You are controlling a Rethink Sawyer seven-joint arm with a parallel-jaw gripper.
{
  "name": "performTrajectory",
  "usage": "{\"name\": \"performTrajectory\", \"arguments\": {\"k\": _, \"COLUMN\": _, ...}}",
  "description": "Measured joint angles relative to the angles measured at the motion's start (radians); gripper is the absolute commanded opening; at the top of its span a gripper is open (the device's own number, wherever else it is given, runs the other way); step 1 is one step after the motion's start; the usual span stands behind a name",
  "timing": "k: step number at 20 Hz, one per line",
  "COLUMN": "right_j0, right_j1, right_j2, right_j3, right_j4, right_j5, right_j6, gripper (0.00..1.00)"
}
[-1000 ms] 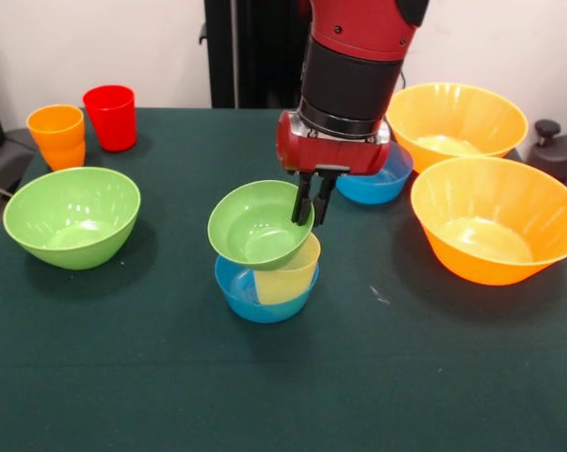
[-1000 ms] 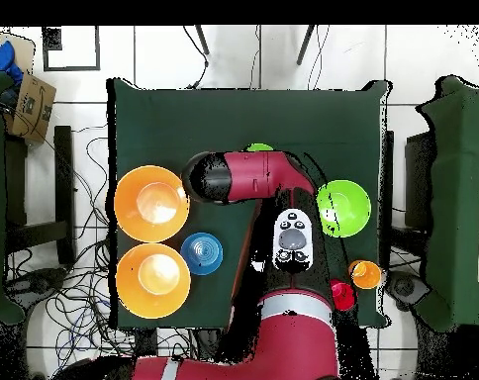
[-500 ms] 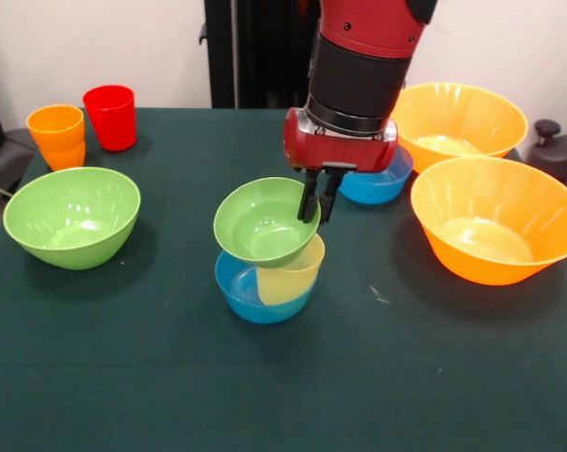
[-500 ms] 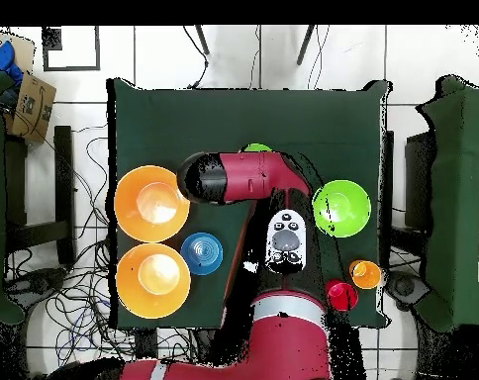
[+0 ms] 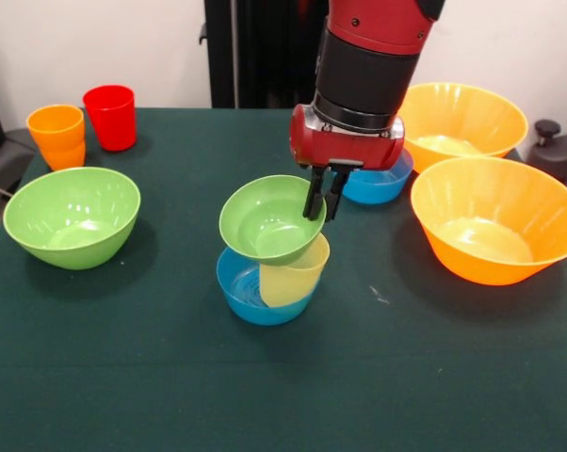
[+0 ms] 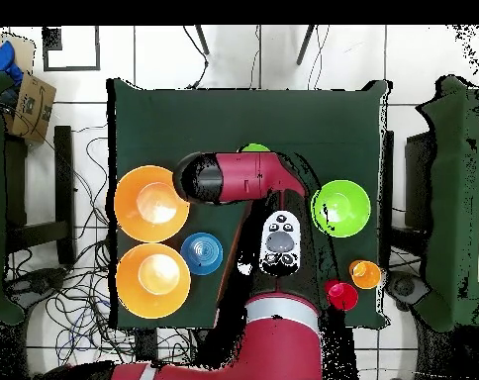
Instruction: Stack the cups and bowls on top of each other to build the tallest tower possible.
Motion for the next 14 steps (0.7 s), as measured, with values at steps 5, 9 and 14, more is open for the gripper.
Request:
{"name": "performTrajectory", "arguments": {"k": 5, "right_j0": 0.003, "right_j1": 0.0, "right_j2": -0.004, "right_j3": 0.0, "right_j4": 0.006, "right_j5": 0.005, "right_j6": 0.0, "gripper": 0.0}}
{"name": "performTrajectory", "arguments": {"k": 9, "right_j0": 0.007, "right_j1": 0.0, "right_j2": -0.004, "right_j3": -0.004, "right_j4": 0.009, "right_j5": 0.02, "right_j6": 0.0, "gripper": 0.0}}
{"name": "performTrajectory", "arguments": {"k": 14, "right_j0": 0.011, "right_j1": 0.0, "right_j2": -0.004, "right_j3": -0.011, "right_j4": 0.011, "right_j5": 0.042, "right_j6": 0.0, "gripper": 0.0}}
